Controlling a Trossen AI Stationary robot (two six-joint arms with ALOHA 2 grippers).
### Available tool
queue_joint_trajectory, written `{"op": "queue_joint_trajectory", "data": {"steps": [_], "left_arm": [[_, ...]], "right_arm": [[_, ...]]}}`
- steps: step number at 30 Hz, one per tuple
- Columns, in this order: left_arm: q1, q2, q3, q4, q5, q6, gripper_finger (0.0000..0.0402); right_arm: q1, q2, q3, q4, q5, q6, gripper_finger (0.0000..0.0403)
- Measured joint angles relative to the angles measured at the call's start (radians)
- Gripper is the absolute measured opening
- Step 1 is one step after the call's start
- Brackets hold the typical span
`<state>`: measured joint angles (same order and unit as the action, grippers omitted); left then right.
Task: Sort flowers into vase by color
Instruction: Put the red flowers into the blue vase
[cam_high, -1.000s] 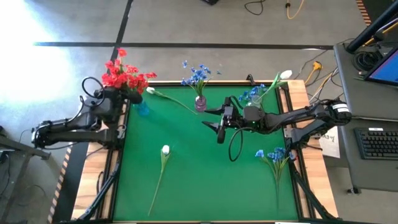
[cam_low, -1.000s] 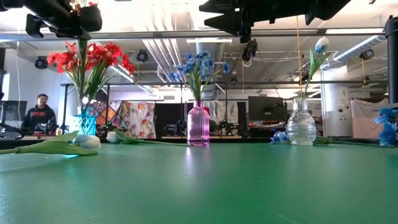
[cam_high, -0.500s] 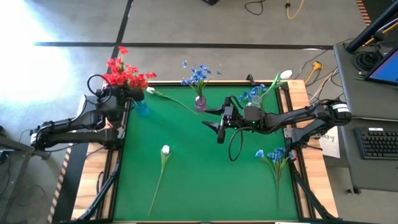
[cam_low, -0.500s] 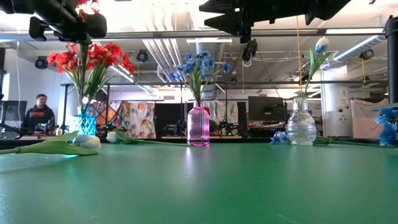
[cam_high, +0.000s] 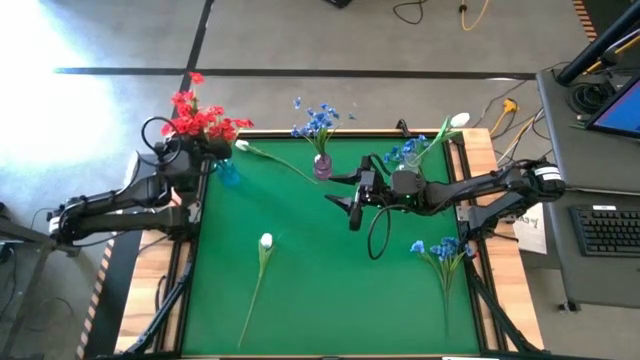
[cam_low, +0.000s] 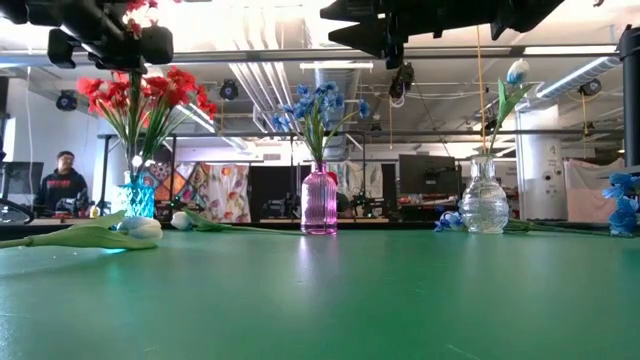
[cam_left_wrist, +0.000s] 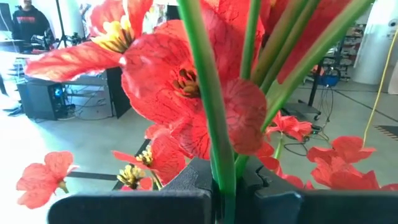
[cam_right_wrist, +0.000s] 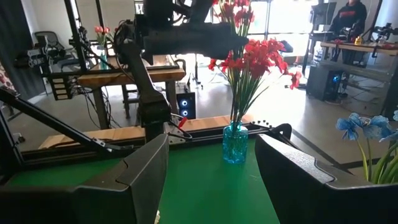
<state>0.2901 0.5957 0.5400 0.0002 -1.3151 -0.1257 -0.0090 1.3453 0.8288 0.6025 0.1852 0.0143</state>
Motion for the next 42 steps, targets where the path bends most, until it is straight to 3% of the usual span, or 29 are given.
{"op": "queue_joint_trajectory", "data": {"steps": [29,42], "left_arm": [[0.034,0.063,0.0,0.077,-0.002,0.037,0.0],[0.034,0.085,-0.047,0.073,-0.001,-0.06,0.0]], "right_arm": [[0.0,0.0,0.0,-0.015,0.0,-0.006,0.0233],[0.0,0.0,0.0,-0.023,0.0,-0.006,0.0233]]}}
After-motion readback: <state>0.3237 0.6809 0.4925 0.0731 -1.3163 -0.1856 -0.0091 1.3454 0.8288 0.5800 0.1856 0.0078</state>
